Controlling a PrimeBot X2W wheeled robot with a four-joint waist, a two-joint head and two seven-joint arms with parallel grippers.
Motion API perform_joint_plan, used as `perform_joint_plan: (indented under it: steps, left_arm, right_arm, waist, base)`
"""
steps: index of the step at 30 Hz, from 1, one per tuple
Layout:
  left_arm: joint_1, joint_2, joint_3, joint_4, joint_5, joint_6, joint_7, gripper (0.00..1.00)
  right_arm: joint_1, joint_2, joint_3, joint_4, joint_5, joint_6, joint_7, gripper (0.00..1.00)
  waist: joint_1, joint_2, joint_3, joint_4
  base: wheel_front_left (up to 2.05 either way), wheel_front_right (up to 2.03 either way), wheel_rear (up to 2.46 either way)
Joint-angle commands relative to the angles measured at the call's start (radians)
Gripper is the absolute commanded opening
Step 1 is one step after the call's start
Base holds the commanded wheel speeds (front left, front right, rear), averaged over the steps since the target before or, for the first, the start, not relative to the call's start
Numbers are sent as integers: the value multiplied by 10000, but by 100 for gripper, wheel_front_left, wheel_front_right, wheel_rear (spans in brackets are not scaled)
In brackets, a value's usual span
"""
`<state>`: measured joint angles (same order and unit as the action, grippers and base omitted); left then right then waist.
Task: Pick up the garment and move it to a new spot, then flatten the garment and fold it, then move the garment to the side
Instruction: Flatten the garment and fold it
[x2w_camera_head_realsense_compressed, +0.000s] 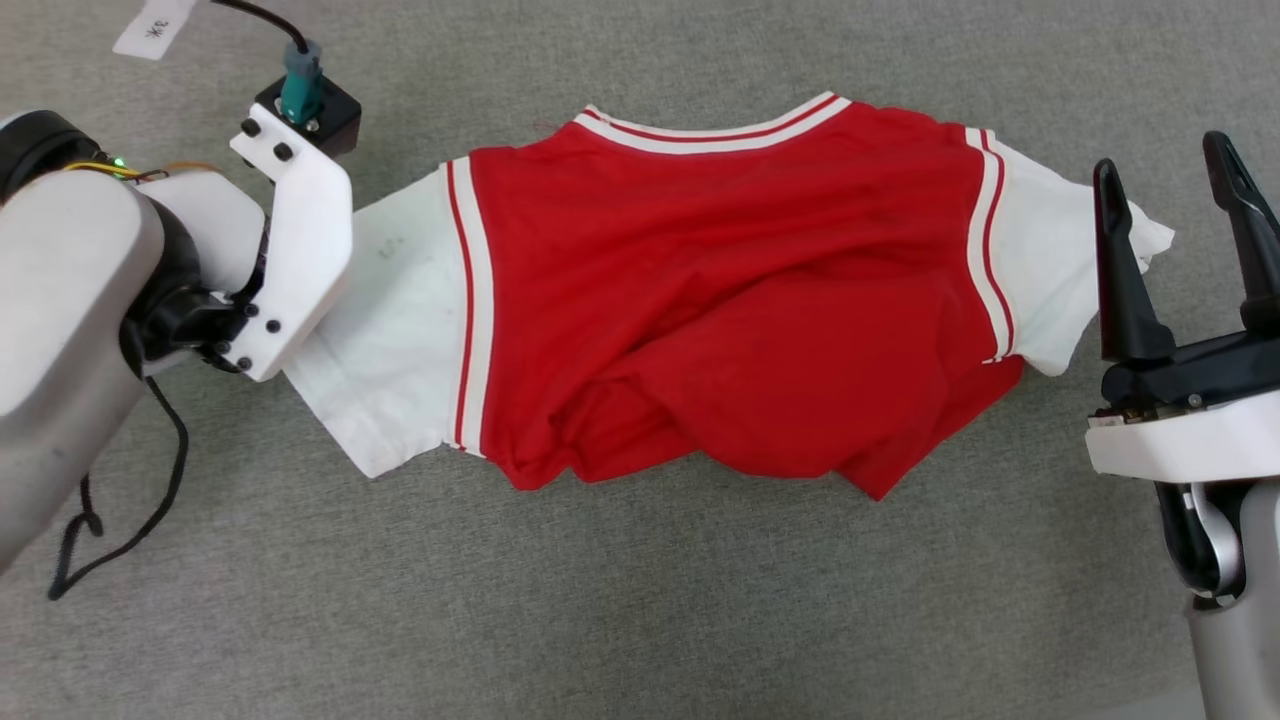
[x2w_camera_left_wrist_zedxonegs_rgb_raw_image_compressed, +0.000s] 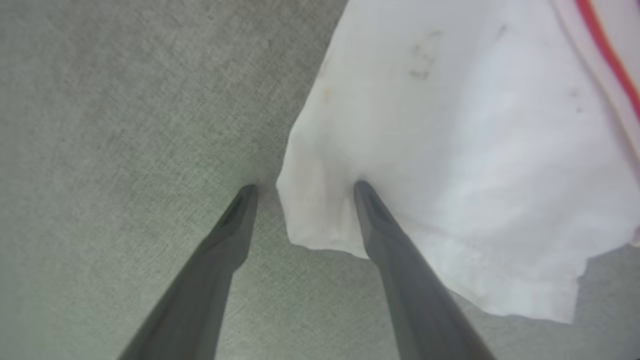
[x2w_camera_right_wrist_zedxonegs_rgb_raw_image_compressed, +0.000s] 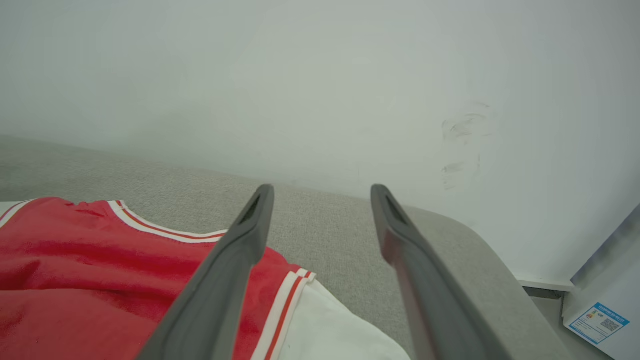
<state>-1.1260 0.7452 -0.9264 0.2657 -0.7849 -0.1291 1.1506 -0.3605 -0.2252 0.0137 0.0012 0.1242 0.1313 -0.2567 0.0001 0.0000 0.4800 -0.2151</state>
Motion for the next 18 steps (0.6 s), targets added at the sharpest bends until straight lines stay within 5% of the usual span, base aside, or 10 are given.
perform_joint_plan:
  steps: [1,4,5,13,18]
  left_arm:
    - [24,169,-376,165,-140,4,57,100]
    - [241,246,-831,306,-445,4,-264,96]
    - [286,251,-904,334,-594,4,-391,0]
    - [-296,441,-1201,-265,-1214,2,-1693,0]
    - [-708,806,-1593,-1017,-1272,4,-2111,0]
  right_arm:
    - [-207,-20,71,92,63,-11,-64,100]
    - [-423,-33,83,218,98,-11,-80,100]
    - [-465,-36,59,274,113,-11,-85,100]
    - [-1200,-849,-648,-164,-291,-11,-82,100]
    - [-2088,-2442,-256,-334,-637,-11,896,100]
  waist:
    - [-1,0,194,-155]
    - [-1,0,256,-198]
    - [-1,0,248,-189]
    - [-1,0,-194,188]
    - [-1,0,-419,415]
  base:
    - [0,0,0]
    - [0,0,0]
    - [0,0,0]
    - [0,0,0]
    - [0,0,0]
